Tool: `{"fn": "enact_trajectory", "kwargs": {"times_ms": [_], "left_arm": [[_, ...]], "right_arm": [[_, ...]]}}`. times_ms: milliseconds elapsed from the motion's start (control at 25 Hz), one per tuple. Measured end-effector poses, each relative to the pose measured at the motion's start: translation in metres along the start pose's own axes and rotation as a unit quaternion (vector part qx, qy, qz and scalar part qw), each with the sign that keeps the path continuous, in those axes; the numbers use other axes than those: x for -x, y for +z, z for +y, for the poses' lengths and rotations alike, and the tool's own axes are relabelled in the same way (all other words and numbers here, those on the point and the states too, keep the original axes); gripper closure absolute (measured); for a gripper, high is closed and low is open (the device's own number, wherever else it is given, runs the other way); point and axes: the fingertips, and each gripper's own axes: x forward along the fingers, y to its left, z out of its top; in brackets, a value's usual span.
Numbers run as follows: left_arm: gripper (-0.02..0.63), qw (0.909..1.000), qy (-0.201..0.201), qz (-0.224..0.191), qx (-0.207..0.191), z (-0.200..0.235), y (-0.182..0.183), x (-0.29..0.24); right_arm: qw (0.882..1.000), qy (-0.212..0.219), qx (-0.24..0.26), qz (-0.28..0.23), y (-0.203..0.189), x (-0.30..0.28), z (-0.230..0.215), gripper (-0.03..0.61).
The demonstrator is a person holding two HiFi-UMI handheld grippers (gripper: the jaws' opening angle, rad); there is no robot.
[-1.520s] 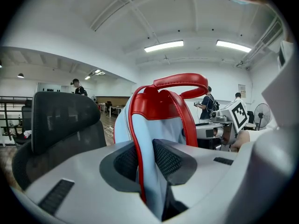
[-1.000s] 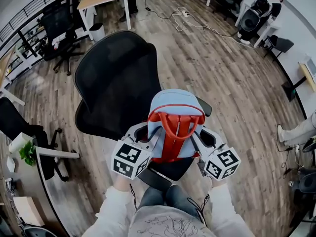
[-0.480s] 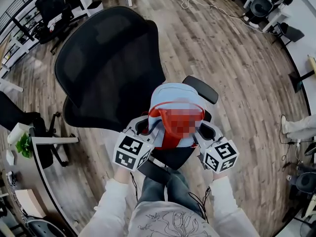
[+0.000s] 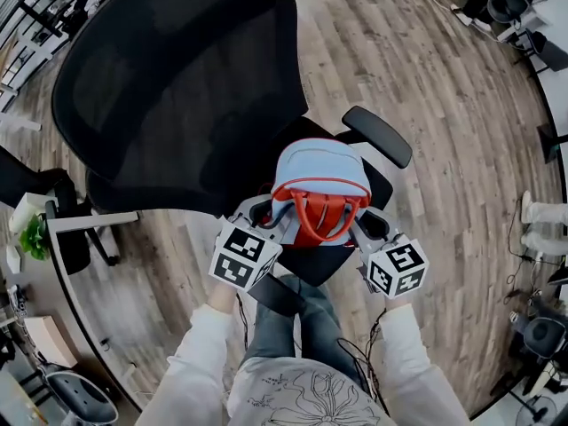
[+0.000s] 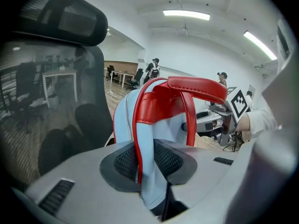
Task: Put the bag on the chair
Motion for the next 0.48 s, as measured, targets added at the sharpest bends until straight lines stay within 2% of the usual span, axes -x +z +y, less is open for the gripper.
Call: {"fn": "enact_trajectory", "kwargs": {"times_ms": [480], "left_arm": [[0.525, 0.9984, -0.010, 0.055, 0.008, 0.014, -0.065, -0.065]], "right_arm": [[0.998, -0.002, -0.016, 0.065, -0.074, -0.043, -0.037, 0.488]]}}
